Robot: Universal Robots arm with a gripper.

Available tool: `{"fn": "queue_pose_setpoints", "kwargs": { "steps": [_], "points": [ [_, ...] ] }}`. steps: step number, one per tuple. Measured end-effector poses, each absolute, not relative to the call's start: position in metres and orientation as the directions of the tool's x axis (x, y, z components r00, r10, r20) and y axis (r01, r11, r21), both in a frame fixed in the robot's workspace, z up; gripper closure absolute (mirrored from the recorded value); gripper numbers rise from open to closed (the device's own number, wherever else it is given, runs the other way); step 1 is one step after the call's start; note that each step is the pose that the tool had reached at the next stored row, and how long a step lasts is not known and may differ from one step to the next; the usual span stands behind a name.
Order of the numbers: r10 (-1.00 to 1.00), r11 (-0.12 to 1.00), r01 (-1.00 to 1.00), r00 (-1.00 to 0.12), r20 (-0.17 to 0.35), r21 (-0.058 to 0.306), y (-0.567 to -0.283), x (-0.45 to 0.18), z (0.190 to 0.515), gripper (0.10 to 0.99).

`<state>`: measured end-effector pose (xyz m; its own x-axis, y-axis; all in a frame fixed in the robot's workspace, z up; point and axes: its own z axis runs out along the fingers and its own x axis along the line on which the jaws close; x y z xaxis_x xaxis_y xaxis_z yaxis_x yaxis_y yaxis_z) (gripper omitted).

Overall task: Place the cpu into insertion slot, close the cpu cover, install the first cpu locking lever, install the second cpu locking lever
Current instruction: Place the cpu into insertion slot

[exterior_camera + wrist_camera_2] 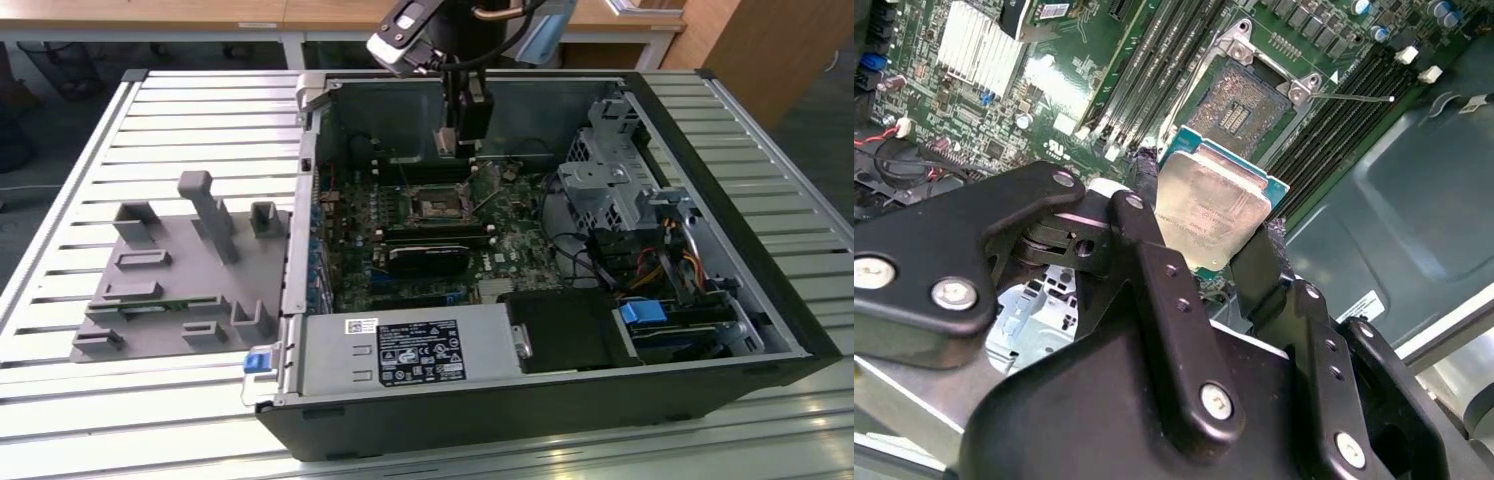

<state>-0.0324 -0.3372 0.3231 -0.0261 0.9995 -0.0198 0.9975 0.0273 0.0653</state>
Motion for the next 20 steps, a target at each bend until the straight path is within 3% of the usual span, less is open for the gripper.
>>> {"fn": "queue_pose_setpoints", "kwargs": {
  "steps": [20],
  "points": [
    [0.999, -0.021, 0.998, 0.022, -0.028, 0.065, -0.3331, -0.0324, 0.3160, 0.545]
  ]
}}
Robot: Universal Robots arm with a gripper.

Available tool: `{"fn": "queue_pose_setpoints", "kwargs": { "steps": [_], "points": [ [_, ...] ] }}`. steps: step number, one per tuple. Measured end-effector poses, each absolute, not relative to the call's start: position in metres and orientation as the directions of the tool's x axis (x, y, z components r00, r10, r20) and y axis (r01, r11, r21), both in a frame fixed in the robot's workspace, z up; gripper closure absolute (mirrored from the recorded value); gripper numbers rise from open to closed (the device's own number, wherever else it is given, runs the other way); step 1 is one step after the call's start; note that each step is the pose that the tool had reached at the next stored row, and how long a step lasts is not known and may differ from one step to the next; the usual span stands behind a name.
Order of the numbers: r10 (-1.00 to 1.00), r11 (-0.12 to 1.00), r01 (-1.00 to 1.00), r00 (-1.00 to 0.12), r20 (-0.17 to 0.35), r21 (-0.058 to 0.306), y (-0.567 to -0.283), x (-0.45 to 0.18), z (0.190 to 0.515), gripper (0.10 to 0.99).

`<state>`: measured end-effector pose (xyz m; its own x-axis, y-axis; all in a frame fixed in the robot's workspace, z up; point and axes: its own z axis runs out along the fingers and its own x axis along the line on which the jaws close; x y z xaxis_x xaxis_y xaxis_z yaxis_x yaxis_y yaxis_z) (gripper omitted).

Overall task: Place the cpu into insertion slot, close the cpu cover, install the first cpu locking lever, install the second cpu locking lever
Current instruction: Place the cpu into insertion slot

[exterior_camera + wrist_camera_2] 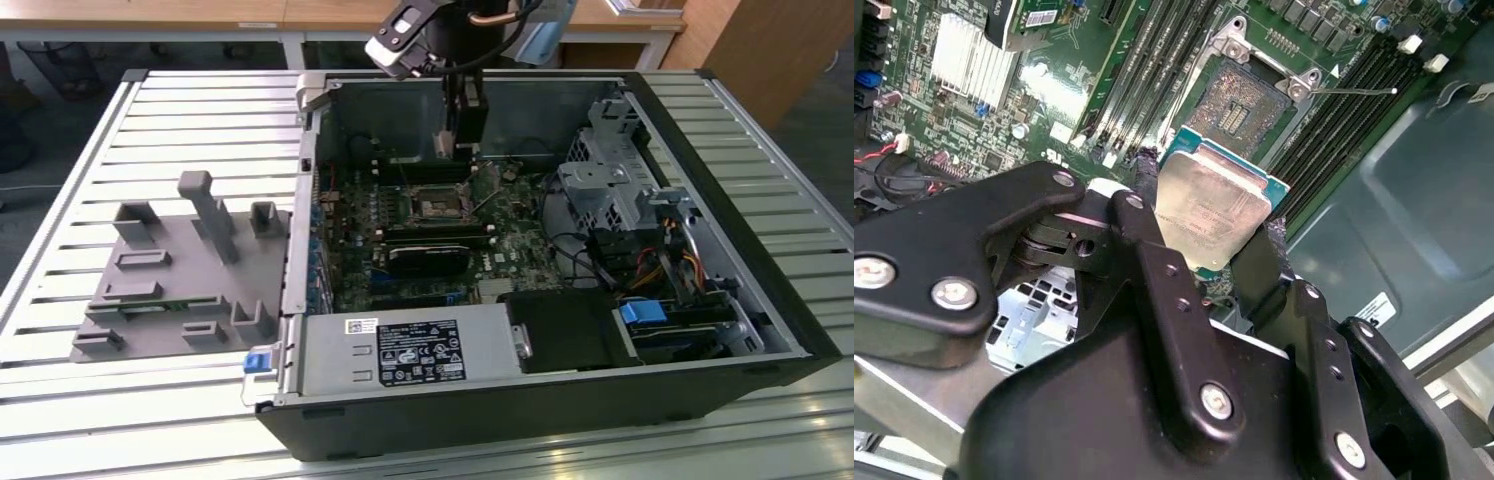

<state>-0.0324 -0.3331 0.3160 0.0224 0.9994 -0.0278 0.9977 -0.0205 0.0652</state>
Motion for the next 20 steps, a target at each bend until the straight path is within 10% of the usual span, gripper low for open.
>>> {"fn": "queue_pose_setpoints", "kwargs": {
  "steps": [20],
  "points": [
    [0.999, 0.012, 0.998, -0.010, -0.037, 0.066, -0.330, -0.032, 0.295, 0.545]
  ]
}}
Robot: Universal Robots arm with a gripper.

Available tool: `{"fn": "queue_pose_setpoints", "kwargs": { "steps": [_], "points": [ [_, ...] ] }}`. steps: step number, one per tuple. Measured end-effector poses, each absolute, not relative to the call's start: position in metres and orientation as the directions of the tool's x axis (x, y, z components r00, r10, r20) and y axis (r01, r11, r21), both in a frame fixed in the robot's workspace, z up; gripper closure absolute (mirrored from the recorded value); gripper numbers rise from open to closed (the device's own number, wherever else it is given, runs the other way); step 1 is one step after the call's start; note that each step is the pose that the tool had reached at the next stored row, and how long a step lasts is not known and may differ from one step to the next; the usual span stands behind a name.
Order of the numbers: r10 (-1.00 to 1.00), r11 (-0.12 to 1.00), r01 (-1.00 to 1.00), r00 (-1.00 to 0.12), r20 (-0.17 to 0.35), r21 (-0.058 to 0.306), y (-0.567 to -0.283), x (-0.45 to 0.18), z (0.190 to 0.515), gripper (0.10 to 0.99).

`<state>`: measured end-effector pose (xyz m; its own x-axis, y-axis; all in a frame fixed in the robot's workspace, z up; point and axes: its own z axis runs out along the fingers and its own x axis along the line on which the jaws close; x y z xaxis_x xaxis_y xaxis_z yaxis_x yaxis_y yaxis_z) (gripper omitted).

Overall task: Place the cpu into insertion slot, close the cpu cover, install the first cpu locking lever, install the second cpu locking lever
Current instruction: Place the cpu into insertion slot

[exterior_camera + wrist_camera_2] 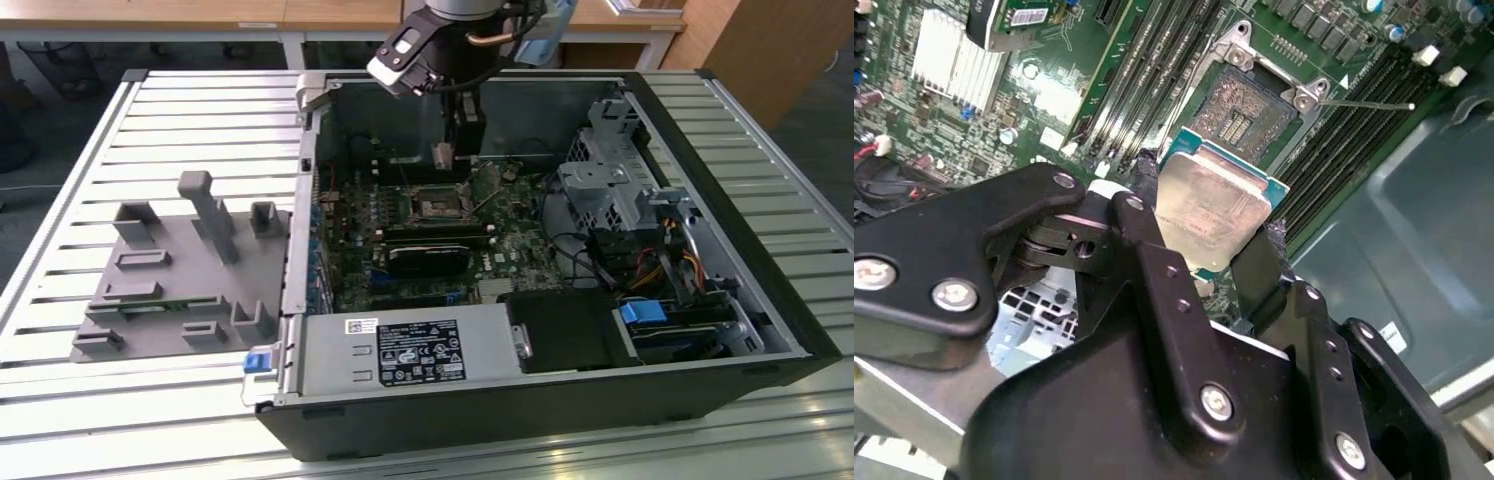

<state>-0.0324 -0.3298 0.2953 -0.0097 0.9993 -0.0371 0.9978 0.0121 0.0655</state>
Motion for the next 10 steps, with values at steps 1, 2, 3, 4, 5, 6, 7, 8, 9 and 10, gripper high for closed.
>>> {"fn": "queue_pose_setpoints", "kwargs": {
  "steps": [1, 2, 3, 4, 5, 6, 7, 8, 9, 10],
  "points": [
    [0.999, 0.012, 0.998, -0.010, -0.037, 0.066, -0.330, -0.032, 0.293, 0.545],
    [0.999, 0.013, 0.998, -0.010, -0.037, 0.066, -0.329, -0.032, 0.292, 0.545],
    [0.999, 0.013, 0.998, -0.011, -0.037, 0.066, -0.329, -0.032, 0.290, 0.545],
    [0.999, 0.014, 0.998, -0.012, -0.037, 0.066, -0.329, -0.032, 0.288, 0.545],
    [0.999, 0.014, 0.998, -0.012, -0.037, 0.066, -0.329, -0.032, 0.287, 0.545],
    [0.999, 0.015, 0.998, -0.012, -0.037, 0.066, -0.329, -0.032, 0.286, 0.545],
    [0.999, 0.015, 0.998, -0.013, -0.037, 0.066, -0.329, -0.032, 0.285, 0.545],
    [0.999, 0.015, 0.998, -0.013, -0.037, 0.066, -0.329, -0.032, 0.283, 0.545],
    [0.999, 0.015, 0.998, -0.013, -0.038, 0.065, -0.329, -0.032, 0.283, 0.545],
    [0.999, 0.015, 0.998, -0.013, -0.039, 0.063, -0.329, -0.032, 0.282, 0.545]
  ]
}}
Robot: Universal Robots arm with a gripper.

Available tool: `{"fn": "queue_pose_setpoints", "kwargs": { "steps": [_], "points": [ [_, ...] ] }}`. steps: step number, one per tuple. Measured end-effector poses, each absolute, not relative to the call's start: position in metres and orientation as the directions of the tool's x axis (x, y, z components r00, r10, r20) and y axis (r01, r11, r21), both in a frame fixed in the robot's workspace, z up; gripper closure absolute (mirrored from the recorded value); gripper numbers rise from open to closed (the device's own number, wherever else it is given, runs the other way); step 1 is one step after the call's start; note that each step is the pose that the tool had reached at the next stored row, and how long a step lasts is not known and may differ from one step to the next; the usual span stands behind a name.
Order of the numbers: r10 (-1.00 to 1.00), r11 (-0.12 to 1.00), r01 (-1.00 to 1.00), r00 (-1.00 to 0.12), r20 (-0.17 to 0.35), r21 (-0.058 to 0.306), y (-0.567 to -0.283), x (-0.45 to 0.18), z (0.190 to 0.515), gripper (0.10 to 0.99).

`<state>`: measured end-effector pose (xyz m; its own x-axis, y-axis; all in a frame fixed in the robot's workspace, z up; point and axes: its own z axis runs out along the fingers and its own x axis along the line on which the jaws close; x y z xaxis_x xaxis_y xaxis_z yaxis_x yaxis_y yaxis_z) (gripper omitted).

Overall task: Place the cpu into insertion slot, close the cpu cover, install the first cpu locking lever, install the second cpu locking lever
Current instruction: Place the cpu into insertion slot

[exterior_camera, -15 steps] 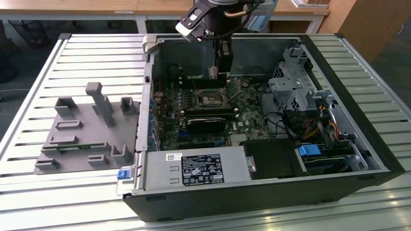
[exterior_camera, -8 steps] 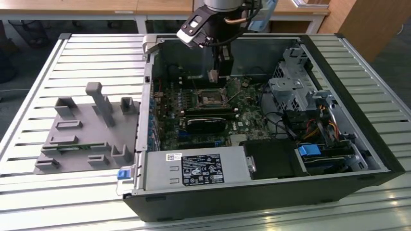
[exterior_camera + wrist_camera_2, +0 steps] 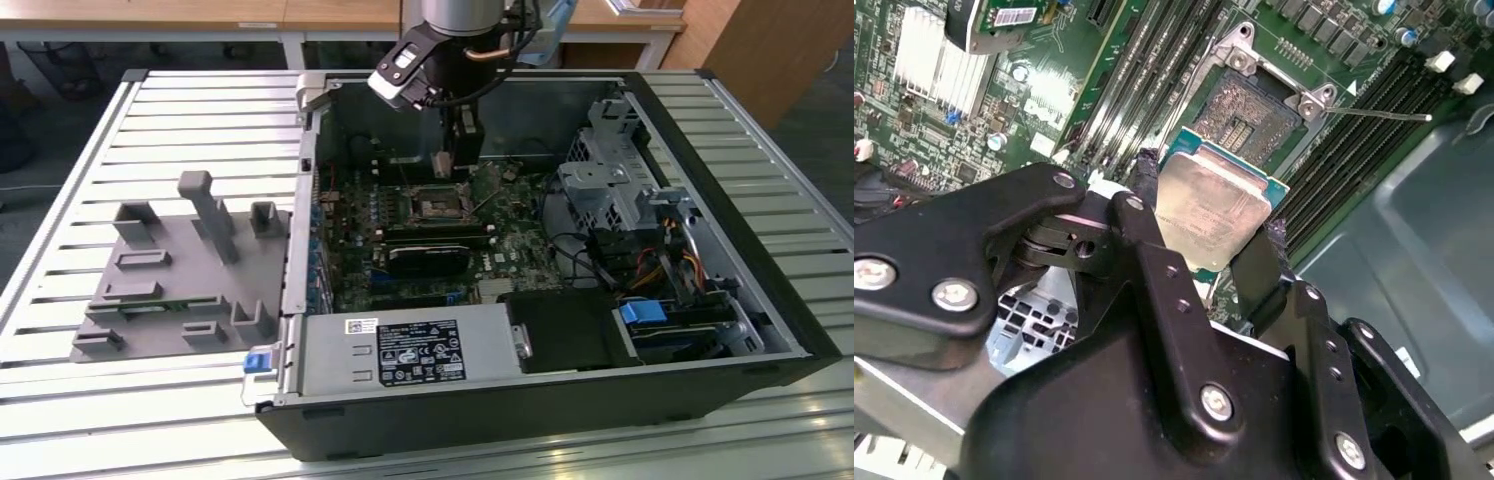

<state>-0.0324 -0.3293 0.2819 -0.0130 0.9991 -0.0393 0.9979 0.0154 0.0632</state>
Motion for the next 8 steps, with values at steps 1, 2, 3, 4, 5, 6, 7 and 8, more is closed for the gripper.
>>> {"fn": "queue_pose_setpoints", "kwargs": {
  "steps": [1, 2, 3, 4, 5, 6, 7, 8],
  "points": [
    [0.999, 0.016, 0.998, -0.013, -0.041, 0.060, -0.3293, -0.0325, 0.2810, 0.545],
    [0.999, 0.016, 0.998, -0.013, -0.043, 0.058, -0.3291, -0.0324, 0.2802, 0.545],
    [0.999, 0.016, 0.998, -0.013, -0.045, 0.057, -0.3288, -0.0324, 0.2791, 0.545],
    [0.999, 0.016, 0.998, -0.013, -0.046, 0.057, -0.3286, -0.0324, 0.2780, 0.545],
    [0.999, 0.016, 0.998, -0.013, -0.046, 0.056, -0.3282, -0.0324, 0.2768, 0.545],
    [0.999, 0.017, 0.998, -0.014, -0.046, 0.056, -0.3279, -0.0324, 0.2756, 0.545],
    [0.999, 0.018, 0.998, -0.016, -0.046, 0.056, -0.3277, -0.0324, 0.2746, 0.545],
    [0.999, 0.019, 0.998, -0.017, -0.046, 0.056, -0.3277, -0.0324, 0.2735, 0.545]
  ]
}}
